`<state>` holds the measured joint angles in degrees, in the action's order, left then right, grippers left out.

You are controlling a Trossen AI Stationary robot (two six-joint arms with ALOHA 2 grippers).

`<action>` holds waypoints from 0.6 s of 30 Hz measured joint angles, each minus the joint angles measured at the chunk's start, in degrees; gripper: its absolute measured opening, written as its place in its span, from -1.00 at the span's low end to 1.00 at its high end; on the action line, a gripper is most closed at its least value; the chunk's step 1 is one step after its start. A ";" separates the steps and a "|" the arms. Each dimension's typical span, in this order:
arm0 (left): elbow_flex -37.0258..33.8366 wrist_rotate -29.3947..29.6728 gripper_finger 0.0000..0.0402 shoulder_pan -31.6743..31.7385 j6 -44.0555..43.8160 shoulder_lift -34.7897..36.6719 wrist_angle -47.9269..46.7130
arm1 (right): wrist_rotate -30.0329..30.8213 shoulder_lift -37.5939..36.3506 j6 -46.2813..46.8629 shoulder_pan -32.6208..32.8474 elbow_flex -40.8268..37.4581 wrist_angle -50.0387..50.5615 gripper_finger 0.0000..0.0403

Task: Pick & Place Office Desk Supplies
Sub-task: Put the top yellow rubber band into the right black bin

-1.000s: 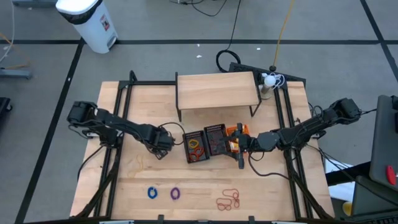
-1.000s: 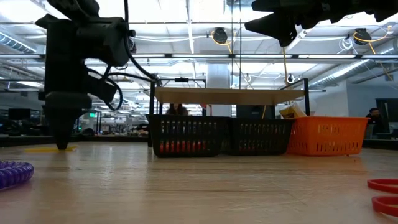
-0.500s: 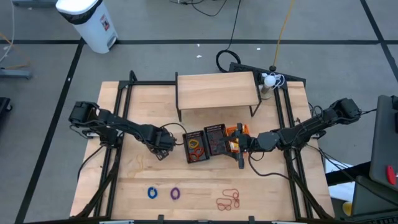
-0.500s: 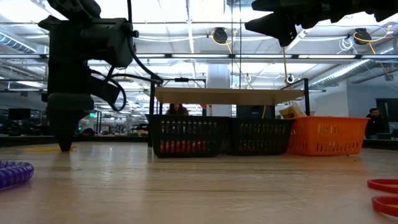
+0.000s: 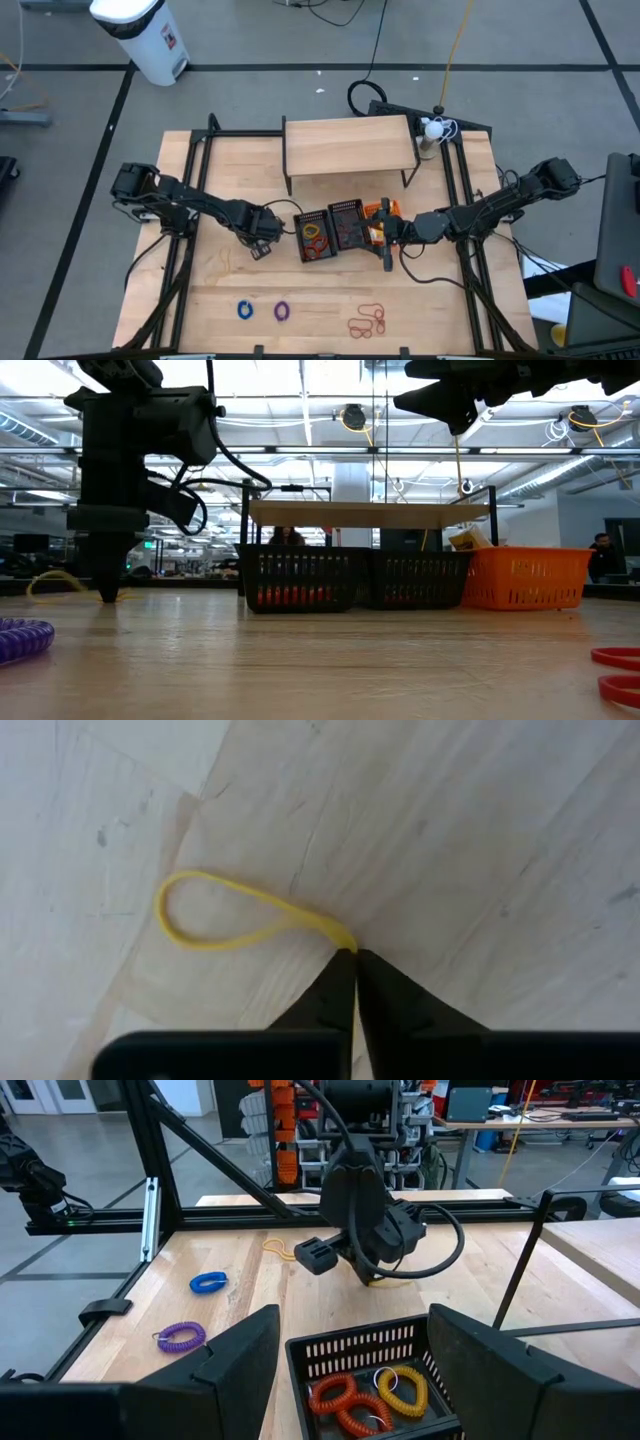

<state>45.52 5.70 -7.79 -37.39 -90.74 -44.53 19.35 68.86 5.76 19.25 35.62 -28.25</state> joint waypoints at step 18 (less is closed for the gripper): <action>4.78 -1.21 -1.00 1.46 3.46 2.89 -5.83 | 0.00 0.00 -0.16 -0.01 0.00 -0.17 0.23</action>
<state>50.30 4.49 -6.33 -33.93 -87.85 -50.37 19.35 68.86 5.60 19.23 35.62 -28.42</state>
